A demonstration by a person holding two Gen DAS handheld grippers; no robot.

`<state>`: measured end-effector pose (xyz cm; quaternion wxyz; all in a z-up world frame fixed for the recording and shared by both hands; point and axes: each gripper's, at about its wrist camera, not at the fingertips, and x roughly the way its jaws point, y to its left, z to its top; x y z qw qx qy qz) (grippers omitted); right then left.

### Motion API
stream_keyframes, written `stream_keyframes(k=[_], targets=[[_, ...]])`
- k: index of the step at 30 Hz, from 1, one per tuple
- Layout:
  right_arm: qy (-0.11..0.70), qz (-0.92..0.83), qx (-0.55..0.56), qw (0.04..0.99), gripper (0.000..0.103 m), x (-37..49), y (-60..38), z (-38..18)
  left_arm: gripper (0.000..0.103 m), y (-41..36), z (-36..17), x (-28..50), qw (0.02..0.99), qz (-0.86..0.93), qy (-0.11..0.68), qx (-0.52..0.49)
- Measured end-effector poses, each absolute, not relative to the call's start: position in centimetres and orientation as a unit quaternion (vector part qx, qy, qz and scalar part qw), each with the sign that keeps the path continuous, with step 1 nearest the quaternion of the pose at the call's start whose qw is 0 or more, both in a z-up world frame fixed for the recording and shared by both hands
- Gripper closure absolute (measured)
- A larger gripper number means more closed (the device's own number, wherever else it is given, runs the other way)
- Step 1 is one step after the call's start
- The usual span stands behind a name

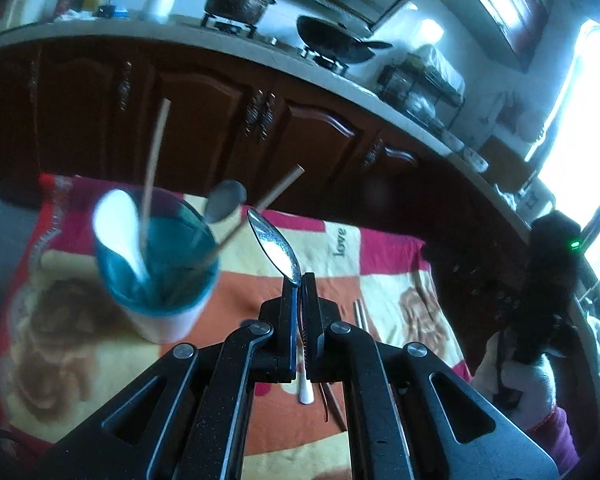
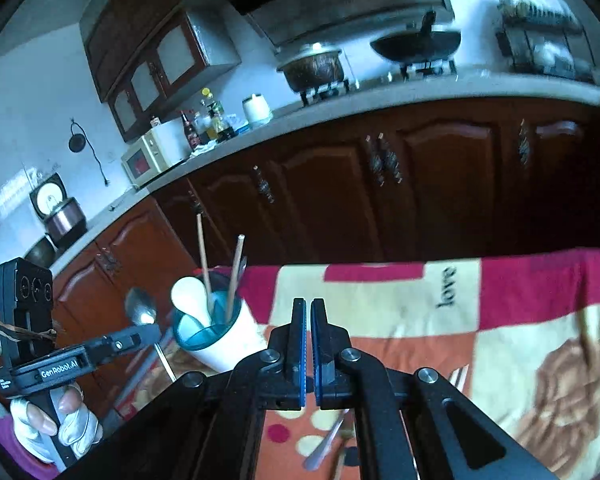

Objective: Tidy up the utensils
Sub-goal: 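Carry the knife with the left tool while the right carries the fork over the cup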

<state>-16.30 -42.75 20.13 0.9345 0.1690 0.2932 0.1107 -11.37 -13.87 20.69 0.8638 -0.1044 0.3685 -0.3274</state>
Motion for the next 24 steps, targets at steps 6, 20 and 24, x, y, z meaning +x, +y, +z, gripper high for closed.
stream_keyframes(k=[6,20,24], targets=[[0.376,0.112,0.166,0.905,0.092,-14.0,-41.6,14.4,0.102,-12.0,20.0,-11.2,0.865,-0.314,0.374,-0.116],[0.532,0.128,-0.050,0.836,0.069,-5.2,-34.5,2.5,0.102,-9.3,19.2,-10.4,0.863,-0.299,0.386,-0.132],[0.539,0.137,-0.040,0.830,0.091,-4.0,-35.0,1.8,0.102,-8.9,18.6,-9.8,0.861,-0.293,0.393,-0.139]])
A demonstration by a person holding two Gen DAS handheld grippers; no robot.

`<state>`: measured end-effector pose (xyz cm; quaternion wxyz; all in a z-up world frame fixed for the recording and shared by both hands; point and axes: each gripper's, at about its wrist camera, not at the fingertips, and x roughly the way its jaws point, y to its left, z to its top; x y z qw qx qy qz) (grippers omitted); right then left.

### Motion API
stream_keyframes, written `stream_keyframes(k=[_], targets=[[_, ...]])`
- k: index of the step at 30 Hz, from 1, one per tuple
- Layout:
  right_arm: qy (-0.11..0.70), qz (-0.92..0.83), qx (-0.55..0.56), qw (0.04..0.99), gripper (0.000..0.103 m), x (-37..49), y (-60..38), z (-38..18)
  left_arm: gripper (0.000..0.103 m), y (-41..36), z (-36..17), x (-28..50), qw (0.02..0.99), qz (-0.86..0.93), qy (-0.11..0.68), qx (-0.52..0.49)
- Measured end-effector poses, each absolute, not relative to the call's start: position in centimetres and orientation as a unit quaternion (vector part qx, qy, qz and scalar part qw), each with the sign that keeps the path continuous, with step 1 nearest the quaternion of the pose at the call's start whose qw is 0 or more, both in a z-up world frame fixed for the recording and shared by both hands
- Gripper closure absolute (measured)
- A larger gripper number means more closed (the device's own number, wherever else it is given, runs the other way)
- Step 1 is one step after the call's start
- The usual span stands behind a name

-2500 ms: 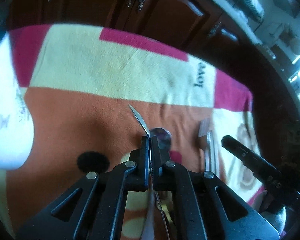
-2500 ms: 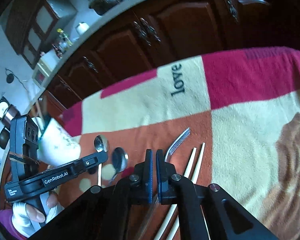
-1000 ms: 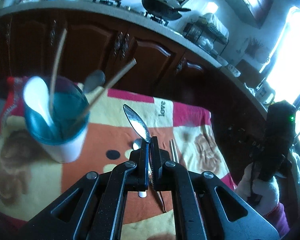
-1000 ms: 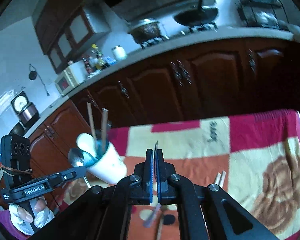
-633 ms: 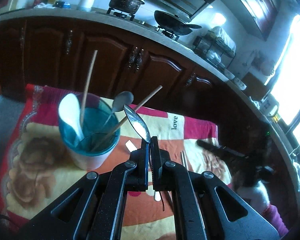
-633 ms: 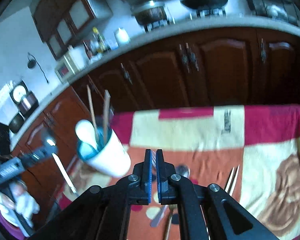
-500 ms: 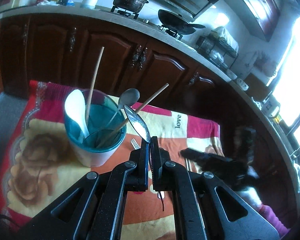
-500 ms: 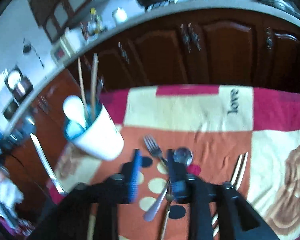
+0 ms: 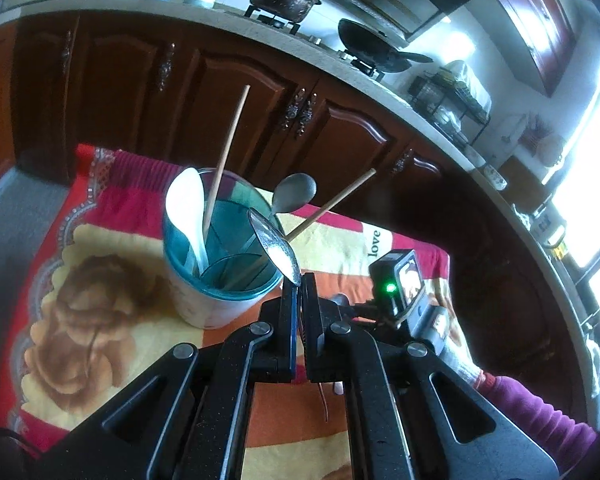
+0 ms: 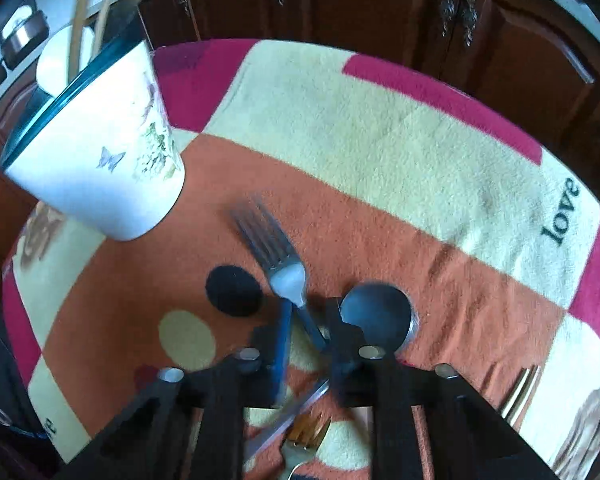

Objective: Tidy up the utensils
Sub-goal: 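Carry the knife with the left tool while the right carries the fork over the cup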

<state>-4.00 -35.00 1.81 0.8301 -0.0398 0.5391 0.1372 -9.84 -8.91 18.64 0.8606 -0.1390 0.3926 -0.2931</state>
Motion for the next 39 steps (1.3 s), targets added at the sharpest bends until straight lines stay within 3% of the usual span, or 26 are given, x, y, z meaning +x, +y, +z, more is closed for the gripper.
stream_keyframes(k=[4,17,26,31,39], targets=[[0.516,0.141,-0.019,0.845,0.101,-5.0,-36.0,3.4,0.102,-8.3,19.1,-9.6,0.862,-0.293,0.387,-0.146],[0.353,0.176,0.114,0.912,0.101,-12.5,-38.4,15.8,0.102,-5.5,23.2,-8.3,0.890,-0.264,0.337,-0.155],[0.271,0.227,0.145,0.924,0.101,-11.6,-34.9,22.9,0.102,-5.2,24.4,-5.0,0.928,-0.206,0.292,-0.108],[0.255,0.228,0.147,0.928,0.101,-9.0,-32.0,23.8,0.102,-5.1,23.3,-3.1,0.941,-0.172,0.282,-0.079],[0.277,0.216,0.118,0.929,0.101,-5.4,-27.5,20.5,0.102,-6.2,20.7,-2.0,0.945,-0.155,0.285,-0.038]])
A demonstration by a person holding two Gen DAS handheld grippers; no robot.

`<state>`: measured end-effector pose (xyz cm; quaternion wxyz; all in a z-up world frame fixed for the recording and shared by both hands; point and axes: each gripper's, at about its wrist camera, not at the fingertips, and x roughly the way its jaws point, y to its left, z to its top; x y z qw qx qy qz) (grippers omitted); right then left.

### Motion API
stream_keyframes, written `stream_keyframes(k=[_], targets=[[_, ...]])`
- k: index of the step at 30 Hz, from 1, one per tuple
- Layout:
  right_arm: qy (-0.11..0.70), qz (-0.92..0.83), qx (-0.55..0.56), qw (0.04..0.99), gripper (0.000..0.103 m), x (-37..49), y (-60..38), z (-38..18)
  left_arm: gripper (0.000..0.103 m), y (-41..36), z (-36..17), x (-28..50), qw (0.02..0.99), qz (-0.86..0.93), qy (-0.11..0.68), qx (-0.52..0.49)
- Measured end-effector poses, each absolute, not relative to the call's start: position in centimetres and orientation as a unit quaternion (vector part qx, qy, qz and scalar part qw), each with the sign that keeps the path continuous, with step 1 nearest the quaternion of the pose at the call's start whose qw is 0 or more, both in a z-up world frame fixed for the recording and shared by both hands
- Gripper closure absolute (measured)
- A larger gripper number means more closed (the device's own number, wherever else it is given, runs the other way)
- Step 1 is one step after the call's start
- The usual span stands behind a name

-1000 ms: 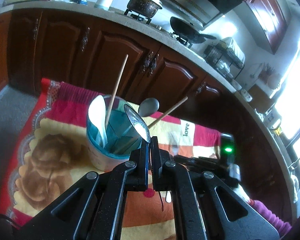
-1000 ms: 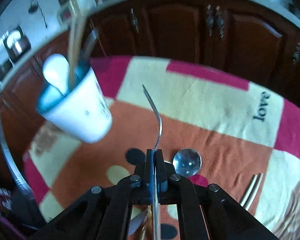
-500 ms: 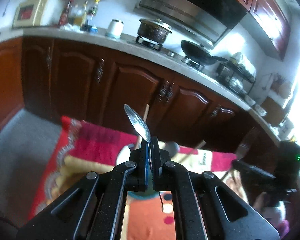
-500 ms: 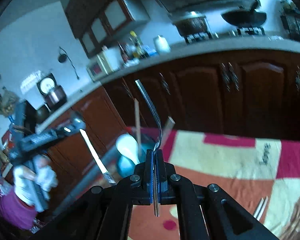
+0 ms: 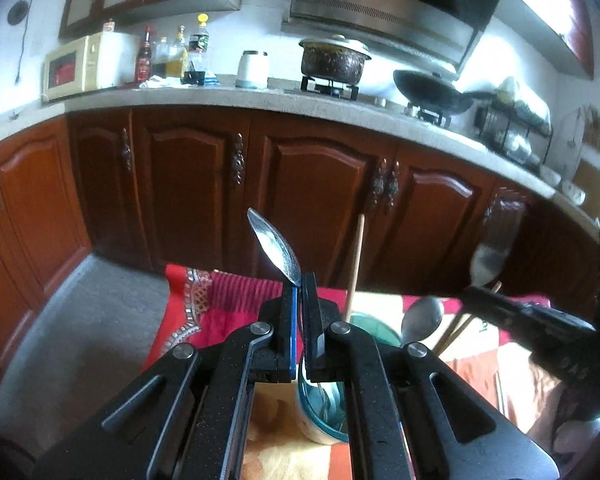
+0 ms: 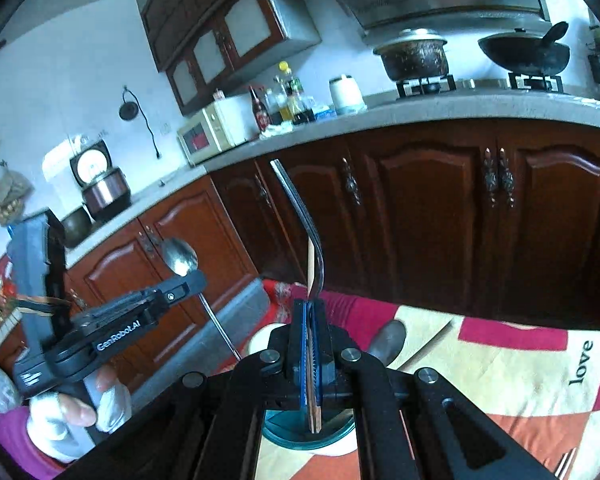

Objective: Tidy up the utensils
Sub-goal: 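Carry the knife with the left tool while the right carries the fork over the cup, then open the left tool to drop the knife in the cup while the right drops the fork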

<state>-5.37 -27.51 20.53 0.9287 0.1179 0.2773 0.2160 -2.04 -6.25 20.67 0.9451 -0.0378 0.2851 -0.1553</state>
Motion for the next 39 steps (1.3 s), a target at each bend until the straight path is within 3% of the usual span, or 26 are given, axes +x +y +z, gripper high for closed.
stream_keyframes(k=[8,24,26,28,30,39], targets=[[0.323,0.215,0.132,0.912,0.101,-5.3,-27.2,16.0,0.102,-7.7,17.9,-2.4,0.939,-0.161,0.305,-0.020],[0.367,0.198,0.161,0.895,0.099,-5.8,-28.7,13.7,0.100,-9.2,16.2,-3.4,0.925,-0.161,0.343,-0.019],[0.370,0.192,0.156,0.896,0.092,-6.0,-28.9,13.7,0.094,-9.2,16.4,-3.5,0.924,-0.164,0.345,-0.023],[0.368,0.188,0.158,0.897,0.076,-6.3,-29.2,13.8,0.075,-9.2,16.6,-3.7,0.923,-0.165,0.346,-0.027],[0.368,0.187,0.162,0.896,0.075,-6.6,-29.4,13.9,0.069,-9.0,16.9,-4.0,0.924,-0.166,0.342,-0.031],[0.364,0.185,0.165,0.898,0.073,-8.6,-29.9,14.9,0.065,-9.0,17.9,-5.7,0.926,-0.165,0.338,-0.028]])
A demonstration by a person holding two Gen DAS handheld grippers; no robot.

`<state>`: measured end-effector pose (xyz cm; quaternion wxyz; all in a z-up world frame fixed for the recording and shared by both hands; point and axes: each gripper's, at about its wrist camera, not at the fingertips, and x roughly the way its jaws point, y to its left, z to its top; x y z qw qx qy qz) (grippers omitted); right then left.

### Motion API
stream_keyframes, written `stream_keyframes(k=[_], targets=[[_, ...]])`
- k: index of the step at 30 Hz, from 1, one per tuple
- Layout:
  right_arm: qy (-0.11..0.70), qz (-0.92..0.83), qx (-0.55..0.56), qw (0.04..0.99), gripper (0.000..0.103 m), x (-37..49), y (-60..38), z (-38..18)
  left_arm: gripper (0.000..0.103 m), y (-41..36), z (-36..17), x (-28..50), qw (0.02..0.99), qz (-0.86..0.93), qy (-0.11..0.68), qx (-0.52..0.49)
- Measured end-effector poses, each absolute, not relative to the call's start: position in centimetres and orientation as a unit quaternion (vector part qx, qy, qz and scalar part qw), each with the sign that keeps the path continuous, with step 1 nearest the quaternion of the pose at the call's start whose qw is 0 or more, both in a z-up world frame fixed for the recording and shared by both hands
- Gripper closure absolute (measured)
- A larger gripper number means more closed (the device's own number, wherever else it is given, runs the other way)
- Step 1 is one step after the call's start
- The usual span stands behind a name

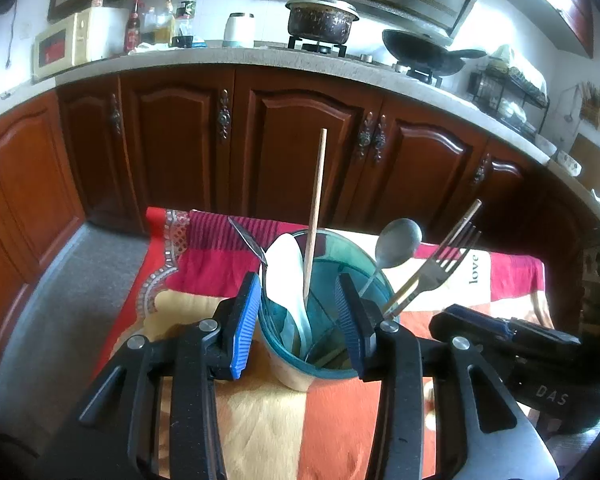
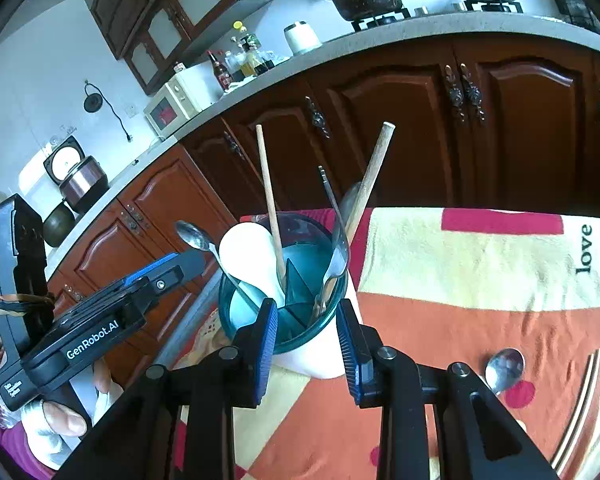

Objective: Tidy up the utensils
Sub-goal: 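Open the left tool to drop the knife in the cup while the right drops the fork, then move both open tools back from the cup to the cutlery row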

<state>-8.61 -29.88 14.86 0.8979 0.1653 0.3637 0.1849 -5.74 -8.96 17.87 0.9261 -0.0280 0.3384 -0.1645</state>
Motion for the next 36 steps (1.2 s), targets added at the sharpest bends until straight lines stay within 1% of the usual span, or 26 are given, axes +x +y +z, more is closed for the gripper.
stream_keyframes(k=[2,14,22,27,36], targets=[[0.364,0.182,0.160,0.900,0.071,-9.3,-29.9,15.1,0.064,-8.9,18.1,-6.2,0.926,-0.165,0.338,-0.027],[0.361,0.147,0.145,0.909,0.070,-13.5,-31.7,15.6,0.063,-9.8,19.4,-10.3,0.927,-0.174,0.332,-0.011],[0.365,0.125,0.137,0.912,0.065,-16.1,-33.5,15.6,0.062,-11.6,18.7,-12.2,0.918,-0.194,0.345,-0.001],[0.375,0.105,0.142,0.910,0.060,-17.7,-35.6,14.8,0.062,-12.7,17.9,-13.0,0.908,-0.217,0.359,-0.003],[0.409,0.063,0.162,0.896,0.060,-20.3,-40.3,11.0,0.062,-15.0,14.7,-13.6,0.871,-0.267,0.412,-0.019]])
